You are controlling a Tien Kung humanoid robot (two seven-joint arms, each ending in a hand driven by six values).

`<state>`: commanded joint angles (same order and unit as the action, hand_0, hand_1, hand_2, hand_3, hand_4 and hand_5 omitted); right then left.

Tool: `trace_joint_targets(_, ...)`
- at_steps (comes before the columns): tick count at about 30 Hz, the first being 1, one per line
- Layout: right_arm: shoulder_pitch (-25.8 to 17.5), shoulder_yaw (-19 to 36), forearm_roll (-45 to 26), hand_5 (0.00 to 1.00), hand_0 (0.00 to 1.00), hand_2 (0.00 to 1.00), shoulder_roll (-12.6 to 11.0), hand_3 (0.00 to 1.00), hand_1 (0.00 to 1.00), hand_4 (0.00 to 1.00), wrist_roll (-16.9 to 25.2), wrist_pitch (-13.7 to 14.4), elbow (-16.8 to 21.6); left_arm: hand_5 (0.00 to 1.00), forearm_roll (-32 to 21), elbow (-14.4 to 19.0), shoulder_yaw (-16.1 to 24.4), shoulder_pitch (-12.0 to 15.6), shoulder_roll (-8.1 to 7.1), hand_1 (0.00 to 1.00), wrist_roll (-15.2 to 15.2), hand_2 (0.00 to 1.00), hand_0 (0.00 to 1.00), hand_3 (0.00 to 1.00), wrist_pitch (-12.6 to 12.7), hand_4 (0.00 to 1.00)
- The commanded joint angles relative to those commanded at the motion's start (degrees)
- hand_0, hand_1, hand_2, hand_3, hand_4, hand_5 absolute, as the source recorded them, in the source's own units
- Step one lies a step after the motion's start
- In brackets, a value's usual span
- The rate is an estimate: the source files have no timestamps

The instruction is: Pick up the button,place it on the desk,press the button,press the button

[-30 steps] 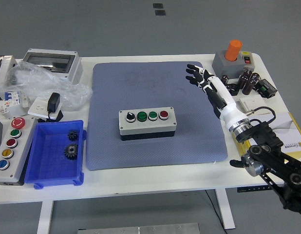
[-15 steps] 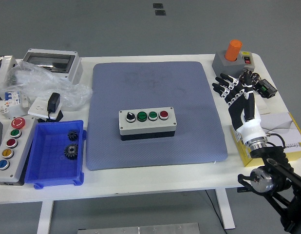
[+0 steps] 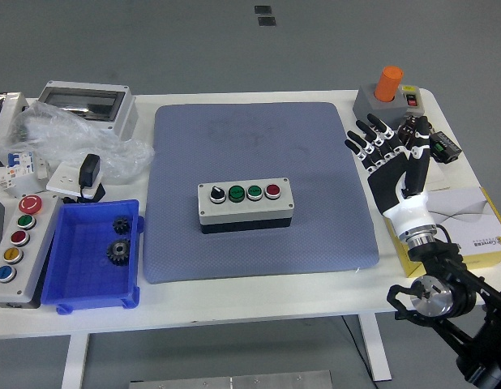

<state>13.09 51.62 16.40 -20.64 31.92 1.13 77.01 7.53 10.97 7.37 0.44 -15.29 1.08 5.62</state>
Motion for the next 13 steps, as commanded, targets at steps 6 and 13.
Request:
trace_joint_targets(6, 0.2, -0.8, -5.9, 0.998, 0.782, 0.730, 0.3, 0.728, 0.698, 0.998, -3.3, -6.1, -0.7, 0.533, 0.0, 0.0, 0.0, 0.1, 0.02, 0.628, -0.1, 0.609, 0.598, 0.618, 0.0, 0.616)
trace_joint_targets(13, 0.6, -1.3, -6.3, 0.998, 0.775, 0.731, 0.3, 0.721, 0.698, 0.998, -4.9, -7.5, -0.8, 0.529, 0.2, 0.0, 0.0, 0.0, -0.07, 0.626, -0.3, 0.609, 0.598, 0.619, 0.0, 0.623)
